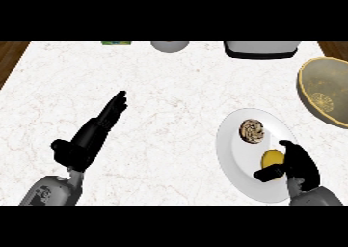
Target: Pick the lemon from the plate and place it in the bowl
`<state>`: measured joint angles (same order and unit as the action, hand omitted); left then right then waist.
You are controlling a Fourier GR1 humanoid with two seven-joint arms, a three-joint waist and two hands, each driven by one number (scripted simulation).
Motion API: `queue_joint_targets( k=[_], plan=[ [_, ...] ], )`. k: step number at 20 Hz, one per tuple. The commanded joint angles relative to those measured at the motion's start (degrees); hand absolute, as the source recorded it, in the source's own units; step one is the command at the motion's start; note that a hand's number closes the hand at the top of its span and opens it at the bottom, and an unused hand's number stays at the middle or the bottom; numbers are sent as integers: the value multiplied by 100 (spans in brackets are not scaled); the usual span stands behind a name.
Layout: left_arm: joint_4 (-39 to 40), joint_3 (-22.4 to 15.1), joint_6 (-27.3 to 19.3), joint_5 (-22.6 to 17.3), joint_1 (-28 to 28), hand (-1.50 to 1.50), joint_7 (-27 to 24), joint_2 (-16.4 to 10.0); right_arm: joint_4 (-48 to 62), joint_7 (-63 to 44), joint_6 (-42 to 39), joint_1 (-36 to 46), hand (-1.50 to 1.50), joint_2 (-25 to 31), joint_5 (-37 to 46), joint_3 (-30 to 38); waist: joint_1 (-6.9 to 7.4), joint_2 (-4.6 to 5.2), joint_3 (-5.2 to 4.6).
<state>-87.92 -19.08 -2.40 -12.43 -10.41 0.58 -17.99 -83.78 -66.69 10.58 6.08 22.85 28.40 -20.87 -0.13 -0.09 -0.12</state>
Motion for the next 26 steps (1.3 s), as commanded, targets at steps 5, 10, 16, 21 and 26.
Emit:
queue_joint_targets(
  k=[5, 10, 16, 21, 26],
  plan=[
    [-33, 96, 144, 232, 151, 0, 11, 275, 525, -428, -202, 438, 150, -306, 780, 265, 26, 12, 10],
    [-333, 400, 376, 197, 119, 0, 361, 131, 322, -42, -140, 52, 150, -203, 993, 607, 13, 4, 11],
    [-237, 107, 203, 507, 168, 0, 155, 436, 39, 1779, -1103, 349, 150, 244, 994, -246, 124, 23, 11],
    [-200, 50, 349, 380, 152, 0, 228, 482, -82, 3749, -1680, 1018, 150, 1107, 1229, -867, 230, 45, 16],
    [52, 267, 349, 472, 195, 0, -24, 476, -192, 4454, -770, 1072, 150, 1409, 1648, -351, 4, 11, 12]
  ],
)
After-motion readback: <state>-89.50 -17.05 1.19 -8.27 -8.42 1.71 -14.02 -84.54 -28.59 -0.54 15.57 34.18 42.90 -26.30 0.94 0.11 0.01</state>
